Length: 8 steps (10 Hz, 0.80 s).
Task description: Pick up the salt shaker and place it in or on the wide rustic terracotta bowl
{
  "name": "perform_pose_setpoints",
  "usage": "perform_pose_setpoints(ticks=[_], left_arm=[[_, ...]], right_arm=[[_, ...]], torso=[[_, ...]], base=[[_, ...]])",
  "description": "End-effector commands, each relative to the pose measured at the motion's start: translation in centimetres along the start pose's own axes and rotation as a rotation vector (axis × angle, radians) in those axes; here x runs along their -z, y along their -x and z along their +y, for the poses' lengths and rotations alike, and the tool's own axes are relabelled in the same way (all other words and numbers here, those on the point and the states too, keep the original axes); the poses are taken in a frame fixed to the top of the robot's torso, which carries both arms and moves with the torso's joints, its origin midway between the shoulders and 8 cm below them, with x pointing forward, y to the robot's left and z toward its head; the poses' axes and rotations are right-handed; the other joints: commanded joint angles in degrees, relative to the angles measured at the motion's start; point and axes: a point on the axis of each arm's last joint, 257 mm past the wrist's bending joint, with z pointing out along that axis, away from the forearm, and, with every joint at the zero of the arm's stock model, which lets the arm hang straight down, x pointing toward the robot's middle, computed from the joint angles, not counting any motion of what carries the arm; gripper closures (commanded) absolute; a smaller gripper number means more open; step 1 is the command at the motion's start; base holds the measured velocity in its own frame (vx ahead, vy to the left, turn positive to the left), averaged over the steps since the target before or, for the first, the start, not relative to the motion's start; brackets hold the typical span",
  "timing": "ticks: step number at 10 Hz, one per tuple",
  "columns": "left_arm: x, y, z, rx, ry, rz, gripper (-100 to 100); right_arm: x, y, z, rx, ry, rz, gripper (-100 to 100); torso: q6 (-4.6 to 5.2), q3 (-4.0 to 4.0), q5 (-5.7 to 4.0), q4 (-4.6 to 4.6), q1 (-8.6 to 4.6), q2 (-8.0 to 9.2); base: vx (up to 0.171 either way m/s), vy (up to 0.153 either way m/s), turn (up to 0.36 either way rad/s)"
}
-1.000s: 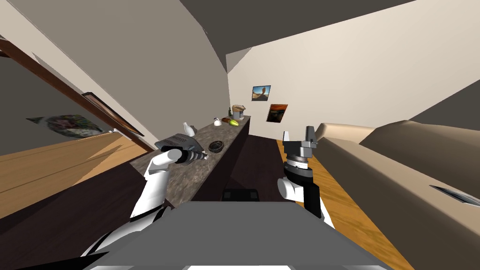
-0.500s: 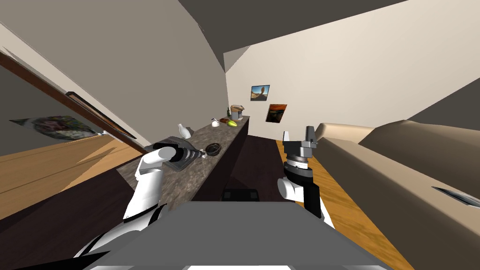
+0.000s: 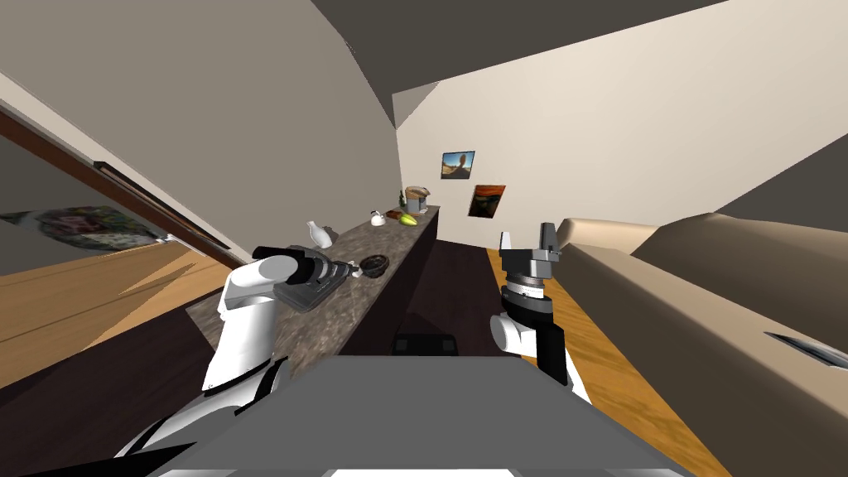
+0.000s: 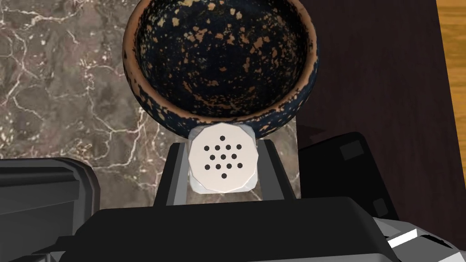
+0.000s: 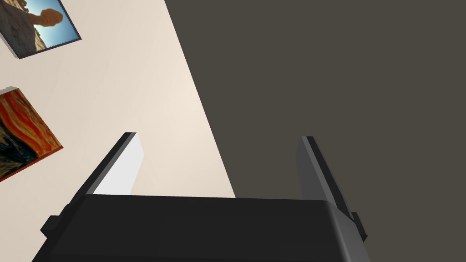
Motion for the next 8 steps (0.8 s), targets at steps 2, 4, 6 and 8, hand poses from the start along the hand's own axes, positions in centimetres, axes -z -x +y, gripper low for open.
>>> perform_pose_setpoints(ticks=[2, 4, 6, 8], left_arm=[[1.8, -0.7, 0.2, 0.011, -0.001, 0.0, 100], [3.2, -1.1, 0.3, 0.018, -0.004, 0.0, 100], [3.4, -1.1, 0.2, 0.017, -0.006, 0.003, 100], [3.5, -1.2, 0.3, 0.018, -0.006, 0.003, -100]], right_arm=[[0.0, 0.0, 0.0, 0.0, 0.0, 0.0, 0], [0.0, 0.0, 0.0, 0.0, 0.0, 0.0, 0], [0.0, 0.0, 0.0, 0.0, 0.0, 0.0, 0], [0.0, 0.0, 0.0, 0.0, 0.0, 0.0, 0]], torso=[[0.07, -0.09, 0.01, -0.03, -0.02, -0.15], [0.13, -0.23, 0.02, -0.11, -0.12, -0.36], [0.18, -0.25, 0.07, -0.14, -0.01, -0.37], [0.16, -0.14, 0.12, -0.12, 0.1, -0.14]], base=[[0.107, -0.033, -0.036], [0.115, -0.039, -0.027], [0.055, -0.01, -0.017], [0.003, -0.001, 0.0]])
